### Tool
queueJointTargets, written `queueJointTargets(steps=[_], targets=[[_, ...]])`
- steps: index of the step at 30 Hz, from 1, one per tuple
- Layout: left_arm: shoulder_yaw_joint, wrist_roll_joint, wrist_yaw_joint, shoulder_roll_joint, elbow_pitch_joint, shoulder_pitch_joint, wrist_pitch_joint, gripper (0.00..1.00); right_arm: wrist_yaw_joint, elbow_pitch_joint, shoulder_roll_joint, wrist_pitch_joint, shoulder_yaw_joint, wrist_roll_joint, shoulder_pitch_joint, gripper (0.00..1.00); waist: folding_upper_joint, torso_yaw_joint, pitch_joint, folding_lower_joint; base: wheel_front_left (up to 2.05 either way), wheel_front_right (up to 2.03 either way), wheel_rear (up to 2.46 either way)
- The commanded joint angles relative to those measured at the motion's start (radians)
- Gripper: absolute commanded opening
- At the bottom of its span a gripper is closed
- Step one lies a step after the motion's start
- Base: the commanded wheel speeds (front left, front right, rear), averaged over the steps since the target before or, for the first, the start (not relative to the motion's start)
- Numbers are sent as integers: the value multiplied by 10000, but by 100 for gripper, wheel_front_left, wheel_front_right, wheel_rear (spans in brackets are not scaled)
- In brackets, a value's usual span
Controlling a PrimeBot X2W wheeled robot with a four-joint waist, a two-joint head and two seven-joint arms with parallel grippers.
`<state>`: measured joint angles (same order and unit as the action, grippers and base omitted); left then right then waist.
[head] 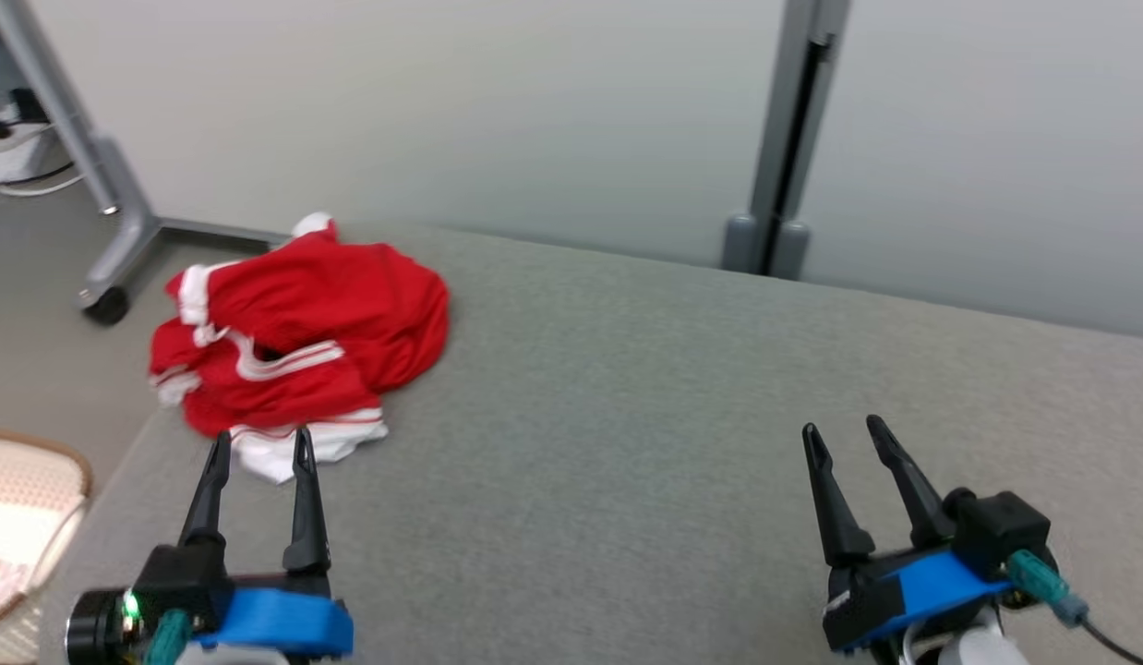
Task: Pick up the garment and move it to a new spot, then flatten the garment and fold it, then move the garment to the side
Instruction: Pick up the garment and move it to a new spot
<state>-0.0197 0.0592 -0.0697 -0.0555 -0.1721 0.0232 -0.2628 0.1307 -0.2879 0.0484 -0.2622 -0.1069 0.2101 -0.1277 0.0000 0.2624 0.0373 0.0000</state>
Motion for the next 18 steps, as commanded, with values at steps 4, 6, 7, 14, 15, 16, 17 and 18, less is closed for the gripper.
queueJointTargets(steps=[4,6,7,14,15,16,17,18], targets=[[-90,0,-56,21,-56,51,-31,100,1,34,38,-39,-114,176,85,100,0,948,-263,0,0,0,0],[-110,-8,-93,27,-94,53,-31,100,3,32,35,-39,-158,213,91,100,0,1330,-286,0,0,0,0],[-163,12,-69,26,-100,28,-31,100,3,23,35,-37,-218,247,76,100,0,1478,-293,0,0,0,0],[-291,57,-144,37,-194,-21,-31,100,3,42,38,-37,-422,308,-28,100,0,2241,-342,0,0,0,0],[-304,56,-156,38,-209,-14,-31,100,3,50,38,-37,-425,301,-27,100,0,2288,-342,0,0,0,0],[-318,55,-167,40,-222,-8,-31,100,3,55,38,-37,-436,302,-29,100,0,2309,-341,0,0,0,0],[-352,76,-171,41,-239,0,-31,100,1,58,37,-37,-449,307,-31,100,0,2323,-338,0,0,0,0],[-394,111,-176,39,-250,5,-31,100,1,59,37,-37,-468,313,-35,100,0,2325,-335,0,0,0,0]])
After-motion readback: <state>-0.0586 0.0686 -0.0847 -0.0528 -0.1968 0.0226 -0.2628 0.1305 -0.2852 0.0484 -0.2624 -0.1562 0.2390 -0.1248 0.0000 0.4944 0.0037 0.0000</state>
